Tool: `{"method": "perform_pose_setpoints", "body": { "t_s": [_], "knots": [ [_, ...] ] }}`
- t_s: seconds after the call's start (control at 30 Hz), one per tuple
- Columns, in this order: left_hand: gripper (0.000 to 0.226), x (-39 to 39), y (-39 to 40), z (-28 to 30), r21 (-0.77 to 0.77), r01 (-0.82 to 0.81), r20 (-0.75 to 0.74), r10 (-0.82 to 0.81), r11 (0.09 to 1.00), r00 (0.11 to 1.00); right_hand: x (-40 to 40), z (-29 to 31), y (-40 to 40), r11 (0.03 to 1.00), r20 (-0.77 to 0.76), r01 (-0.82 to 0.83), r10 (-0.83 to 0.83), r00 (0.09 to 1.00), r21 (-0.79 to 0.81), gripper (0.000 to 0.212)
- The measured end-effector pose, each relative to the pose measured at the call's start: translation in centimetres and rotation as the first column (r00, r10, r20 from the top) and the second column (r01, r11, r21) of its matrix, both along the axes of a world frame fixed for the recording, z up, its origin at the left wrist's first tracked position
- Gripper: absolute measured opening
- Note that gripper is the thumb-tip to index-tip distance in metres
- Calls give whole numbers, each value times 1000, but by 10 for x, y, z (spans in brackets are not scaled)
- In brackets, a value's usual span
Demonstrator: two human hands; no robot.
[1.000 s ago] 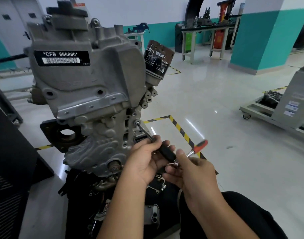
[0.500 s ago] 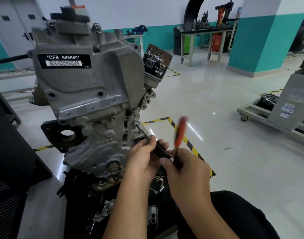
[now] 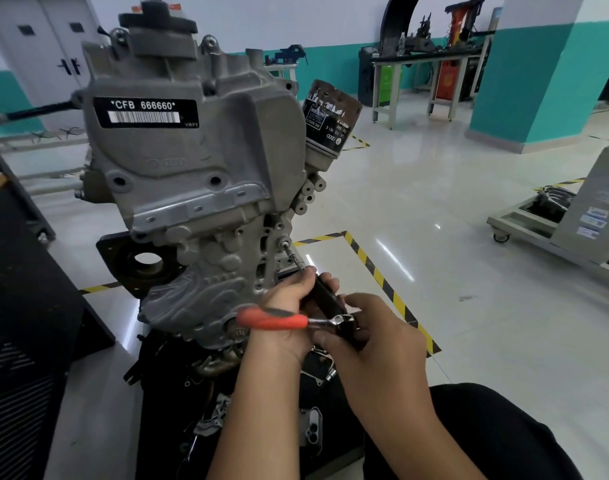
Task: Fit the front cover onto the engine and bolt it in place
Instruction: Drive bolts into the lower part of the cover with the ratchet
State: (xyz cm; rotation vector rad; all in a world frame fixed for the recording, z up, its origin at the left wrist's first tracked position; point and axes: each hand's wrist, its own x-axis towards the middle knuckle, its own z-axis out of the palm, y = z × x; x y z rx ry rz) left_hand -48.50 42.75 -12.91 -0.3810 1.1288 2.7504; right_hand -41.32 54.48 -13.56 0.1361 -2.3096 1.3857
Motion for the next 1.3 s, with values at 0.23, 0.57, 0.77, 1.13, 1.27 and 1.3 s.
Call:
{"method": "perform_pose_setpoints", "body": {
  "t_s": [0.23, 0.57, 0.77, 1.13, 1.27, 1.3],
  "knots": [
    [10, 1, -5, -3, -9, -41, 39, 41, 999, 998, 5, 4, -12, 873, 374, 29, 178, 910, -487, 26],
    [14, 4, -13, -3, -35, 43, -33, -44, 998, 998, 4, 8, -7, 534, 372, 112, 410, 833, -838, 30],
    [16, 9, -7, 6, -77, 53, -20, -54, 996, 998, 0, 4, 1, 995, -4, 61, -61, 998, 78, 22],
    [12, 20, -14, -5, -113, 63, 3, -64, 992, 998, 3, 5, -2, 963, 214, -59, 118, 970, -263, 18],
    [21, 20, -11, -6, -161, 1, 42, 6, 987, 999, 3, -1, -9, 995, 104, 26, -16, 994, -98, 23],
    [24, 21, -11, -6, -133, 8, 70, 2, 991, 998, 4, 1, -11, 936, 205, 11, 65, 977, -351, 21]
  ]
}}
